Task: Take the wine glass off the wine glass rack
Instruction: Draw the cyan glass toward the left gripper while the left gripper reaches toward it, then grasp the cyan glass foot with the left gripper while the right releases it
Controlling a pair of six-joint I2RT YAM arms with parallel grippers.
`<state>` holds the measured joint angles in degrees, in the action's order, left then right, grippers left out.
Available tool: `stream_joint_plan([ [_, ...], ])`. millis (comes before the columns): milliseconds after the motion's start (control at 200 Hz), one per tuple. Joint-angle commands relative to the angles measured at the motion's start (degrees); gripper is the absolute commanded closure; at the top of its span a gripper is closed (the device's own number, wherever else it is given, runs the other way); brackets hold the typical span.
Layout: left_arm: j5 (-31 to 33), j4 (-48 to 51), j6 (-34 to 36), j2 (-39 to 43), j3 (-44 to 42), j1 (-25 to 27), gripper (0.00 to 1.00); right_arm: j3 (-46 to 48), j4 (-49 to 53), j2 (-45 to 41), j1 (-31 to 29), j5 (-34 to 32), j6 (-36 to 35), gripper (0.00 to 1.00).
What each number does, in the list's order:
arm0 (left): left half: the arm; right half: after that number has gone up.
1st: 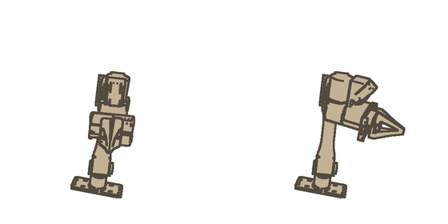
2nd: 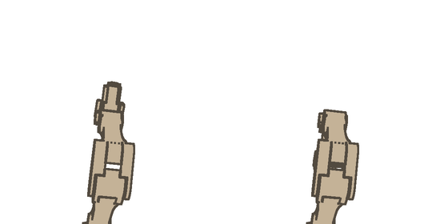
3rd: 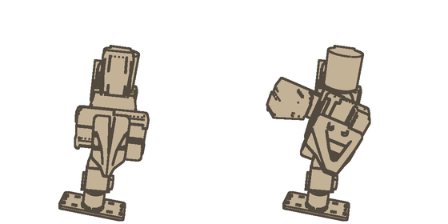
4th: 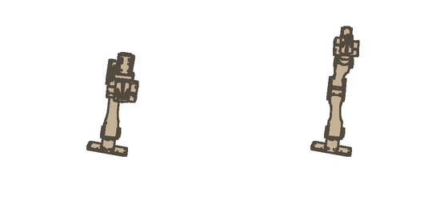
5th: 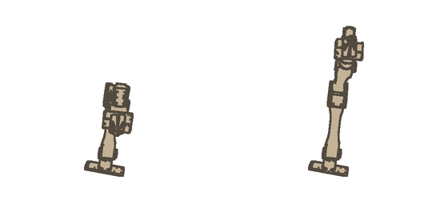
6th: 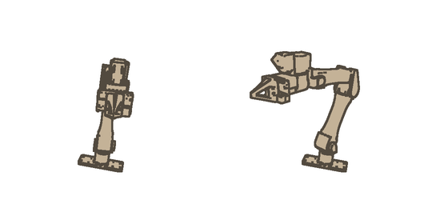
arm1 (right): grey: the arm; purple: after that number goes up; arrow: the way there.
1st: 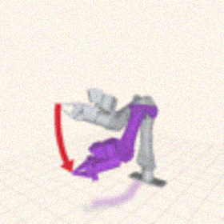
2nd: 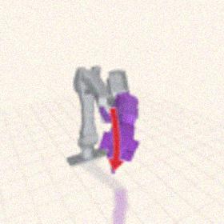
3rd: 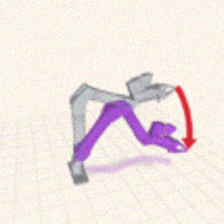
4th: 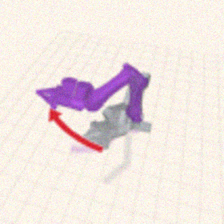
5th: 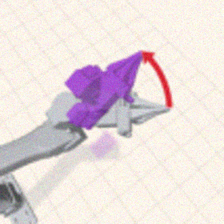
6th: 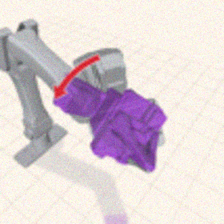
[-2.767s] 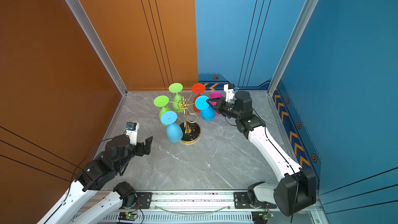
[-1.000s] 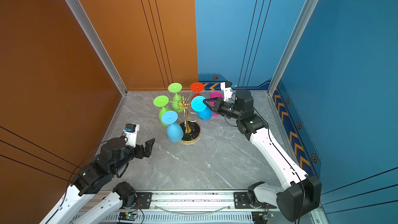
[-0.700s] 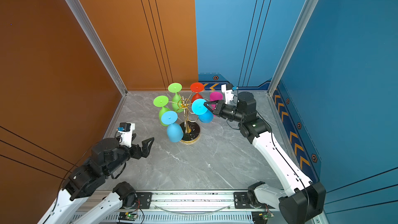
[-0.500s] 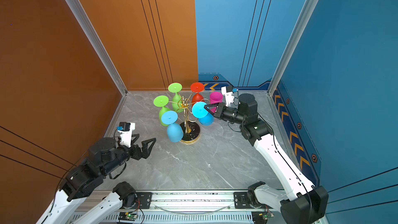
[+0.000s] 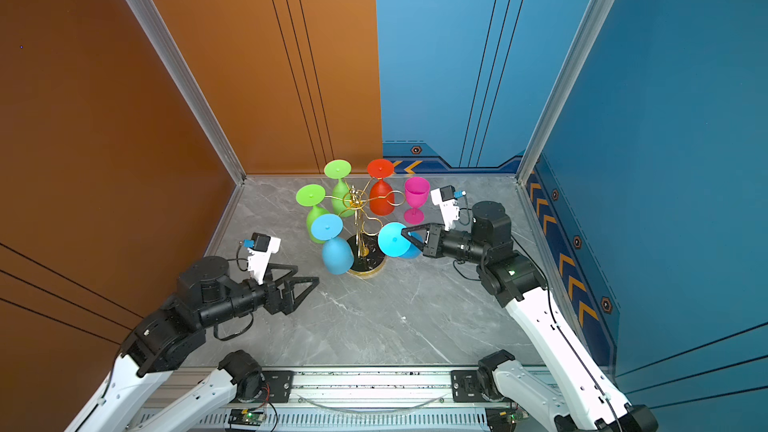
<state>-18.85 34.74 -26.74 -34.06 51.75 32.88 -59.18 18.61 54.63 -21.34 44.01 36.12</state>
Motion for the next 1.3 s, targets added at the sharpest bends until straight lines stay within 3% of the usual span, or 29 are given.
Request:
stream_joint_plan([
  [0,-9.0,-8.1,-3.5,-0.4,-2.3,-0.6,0.04,2.3,4.4,-2.1,-0.3,3.3,-6.1,1.0],
  [195,-14.4,-15.8,-7.7,-2.4,-5.3,-0.4,0.12,4.2,4.7,-4.2,-2.8,5.4,-9.1,1.0],
  [315,-16.8,-20.8,-10.6,-3.4,-7.1,-0.1,0.13,4.8,5.0,-3.9,-4.9,5.5,-10.3,1.0],
  [455,-19.0,-26.5,-12.4,-5.0,-8.4,1.0,0.26,5.4,4.5,-3.6,-8.6,4.8,-11.6,1.0],
  [581,-20.3,-27.7,-12.4,-6.4,-8.6,2.6,0.36,5.7,2.9,-3.5,-12.0,4.1,-12.0,1.0],
  [851,-22.5,-30.1,-11.2,-9.3,-8.4,9.0,0.39,5.1,0.5,-1.9,-15.7,3.5,-11.7,1.0],
  [1006,-22.4,-30.4,-9.5,-12.0,-7.5,12.9,0.5,5.0,-0.8,-1.1,-17.0,3.4,-11.6,1.0],
  [1296,-22.3,-30.4,-8.5,-14.7,-6.3,15.0,0.56,5.1,-1.1,-1.3,-17.8,3.2,-11.7,1.0],
])
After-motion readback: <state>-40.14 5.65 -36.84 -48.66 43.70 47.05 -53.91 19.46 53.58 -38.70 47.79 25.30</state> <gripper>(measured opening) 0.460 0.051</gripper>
